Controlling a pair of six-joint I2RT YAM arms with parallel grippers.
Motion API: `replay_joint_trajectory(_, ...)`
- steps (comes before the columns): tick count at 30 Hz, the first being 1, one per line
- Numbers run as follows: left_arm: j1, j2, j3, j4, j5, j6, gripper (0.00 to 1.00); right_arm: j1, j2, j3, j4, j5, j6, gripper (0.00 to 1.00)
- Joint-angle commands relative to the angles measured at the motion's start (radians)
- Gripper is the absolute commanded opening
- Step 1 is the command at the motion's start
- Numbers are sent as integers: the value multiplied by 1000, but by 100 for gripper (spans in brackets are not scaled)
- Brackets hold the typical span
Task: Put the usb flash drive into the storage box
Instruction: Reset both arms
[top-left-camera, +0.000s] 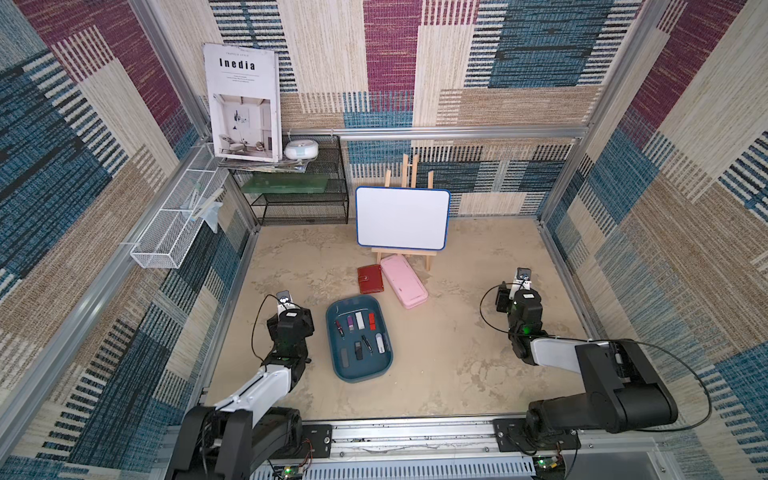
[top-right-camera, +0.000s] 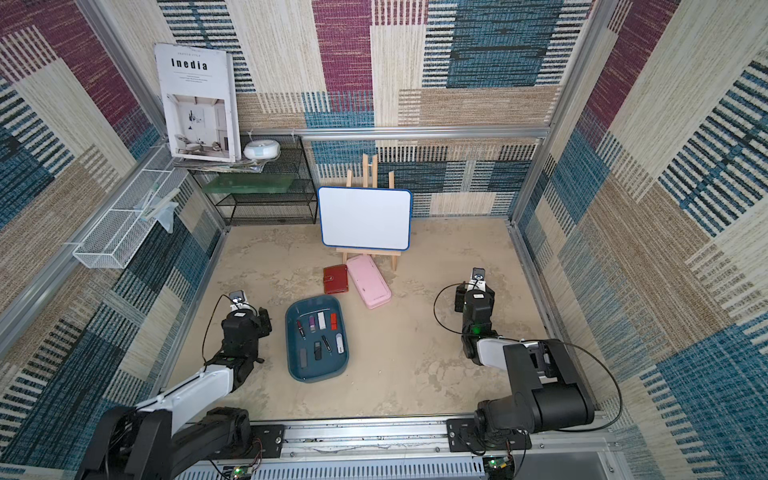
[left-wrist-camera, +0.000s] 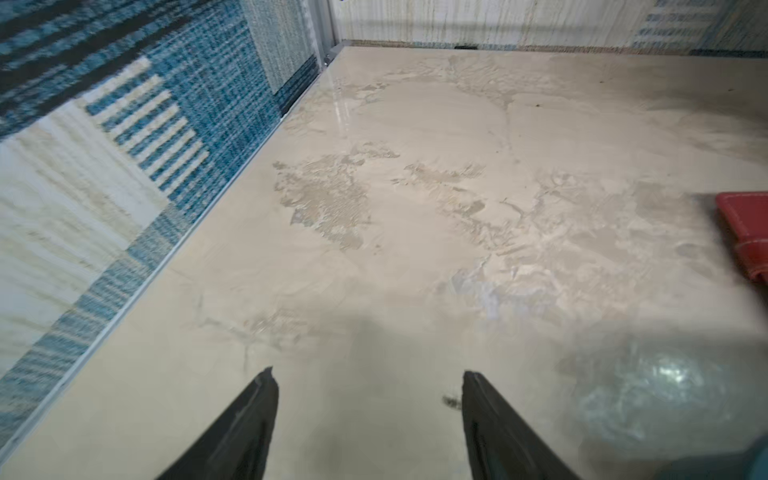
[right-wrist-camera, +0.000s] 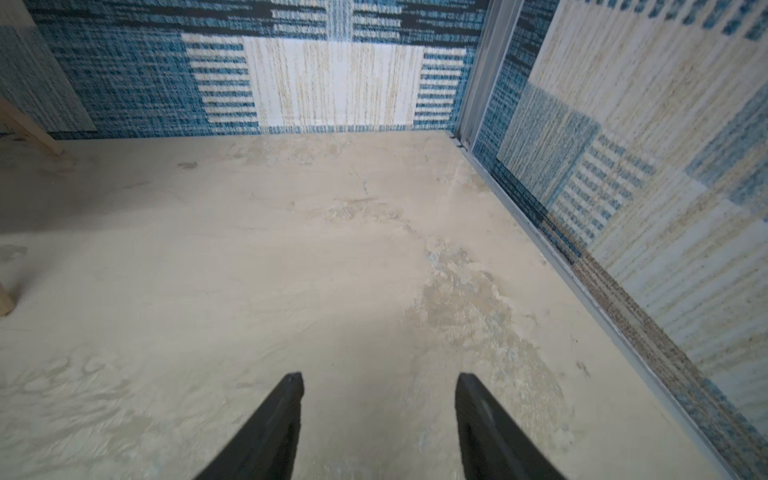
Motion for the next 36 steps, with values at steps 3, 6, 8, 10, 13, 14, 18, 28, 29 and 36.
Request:
replay_joint_trajectory(3, 18, 107, 41, 244, 208, 89, 71, -58, 46, -128, 411, -53, -43, 63)
replay_joint_trajectory(6, 23, 109, 39, 255, 290, 119, 69, -67, 123, -201, 621, -134, -70, 61)
replay_joint_trajectory(8, 20, 107, 52, 226, 380, 146, 69, -69, 107, -184, 561, -157, -70, 62)
replay_joint_trajectory(10, 21, 132, 92, 179, 405, 152, 67, -88, 90, -150, 457, -205, -64, 61)
replay_joint_trajectory(13, 60, 189, 159, 92, 403, 120, 60, -106, 90, -133, 427, -261, -65, 61)
replay_joint_trajectory(14, 64, 203, 164, 108, 393, 131, 59, -113, 93, -129, 420, -271, -63, 61)
replay_joint_trajectory(18, 108, 342, 74, 444, 464, 134, 74, -119, 90, -120, 403, -288, -60, 60)
replay_joint_trajectory(28, 124, 380, 183, 267, 479, 123, 99, -165, 101, -53, 281, -333, -13, 65)
replay_joint_trajectory(29, 124, 380, 182, 270, 479, 124, 99, -165, 100, -56, 285, -334, -14, 68)
replay_joint_trajectory(36, 124, 376, 179, 271, 479, 126, 99, -165, 95, -64, 294, -334, -14, 100)
